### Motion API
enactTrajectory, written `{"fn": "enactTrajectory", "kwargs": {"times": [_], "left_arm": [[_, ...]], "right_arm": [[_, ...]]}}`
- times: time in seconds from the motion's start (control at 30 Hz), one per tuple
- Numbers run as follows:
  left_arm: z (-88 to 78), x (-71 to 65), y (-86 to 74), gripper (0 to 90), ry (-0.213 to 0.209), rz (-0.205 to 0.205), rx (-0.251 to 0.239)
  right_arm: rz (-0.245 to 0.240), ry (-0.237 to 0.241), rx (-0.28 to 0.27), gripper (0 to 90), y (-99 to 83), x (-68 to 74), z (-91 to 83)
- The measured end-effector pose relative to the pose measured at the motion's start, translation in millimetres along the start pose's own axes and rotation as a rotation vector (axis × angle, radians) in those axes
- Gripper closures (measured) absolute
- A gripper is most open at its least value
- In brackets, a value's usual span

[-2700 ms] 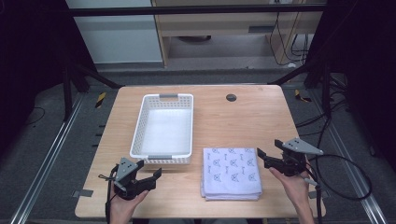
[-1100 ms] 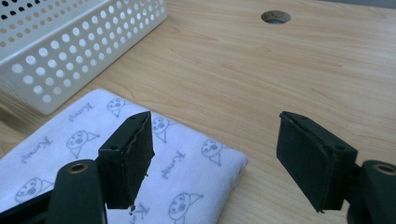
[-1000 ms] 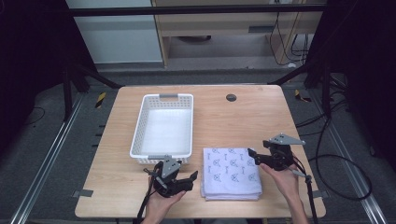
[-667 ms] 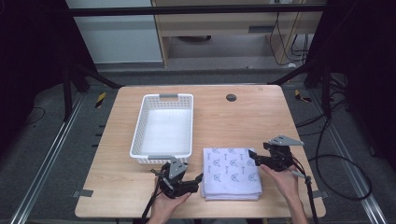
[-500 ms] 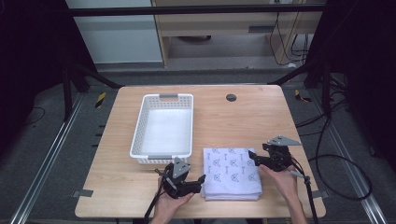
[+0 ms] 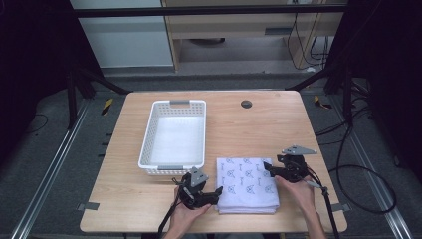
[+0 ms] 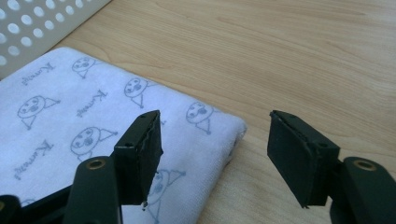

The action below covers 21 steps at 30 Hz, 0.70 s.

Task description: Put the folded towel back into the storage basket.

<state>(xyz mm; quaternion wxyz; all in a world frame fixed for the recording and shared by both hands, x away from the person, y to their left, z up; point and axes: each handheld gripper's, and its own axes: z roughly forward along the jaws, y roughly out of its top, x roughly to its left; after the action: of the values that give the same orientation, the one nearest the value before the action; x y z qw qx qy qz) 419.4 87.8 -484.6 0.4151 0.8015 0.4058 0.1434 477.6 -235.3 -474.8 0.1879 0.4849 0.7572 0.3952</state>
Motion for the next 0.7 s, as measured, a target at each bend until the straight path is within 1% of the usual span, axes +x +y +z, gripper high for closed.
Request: {"fn": "enactTrajectory", "kwargs": {"times": [0.23,0.3,0.57,0.6,0.67,0.7], "left_arm": [[9.7,-4.4,-2.1,26.6,-0.009,0.010,0.024],[12.6,-5.1,-3.5,26.5,-0.012,0.014,0.035],[18.3,-5.6,-4.9,25.6,-0.013,-0.008,0.047],[20.2,-5.8,-5.3,25.5,-0.015,-0.021,0.052],[21.0,-6.0,-5.5,25.6,-0.017,-0.026,0.053],[21.7,-6.2,-5.5,26.4,-0.025,-0.032,0.059]], "right_arm": [[0.005,0.009,0.027,38.4,-1.6,-0.1,5.1],[0.001,0.013,0.045,39.4,-2.5,0.3,7.8],[0.012,0.027,0.078,43.1,-5.7,-0.4,14.7],[0.013,0.029,0.083,44.1,-6.1,-0.1,15.1],[0.011,0.027,0.085,44.7,-6.5,-0.2,15.7],[0.016,0.034,0.097,44.9,-7.5,0.0,17.3]]}}
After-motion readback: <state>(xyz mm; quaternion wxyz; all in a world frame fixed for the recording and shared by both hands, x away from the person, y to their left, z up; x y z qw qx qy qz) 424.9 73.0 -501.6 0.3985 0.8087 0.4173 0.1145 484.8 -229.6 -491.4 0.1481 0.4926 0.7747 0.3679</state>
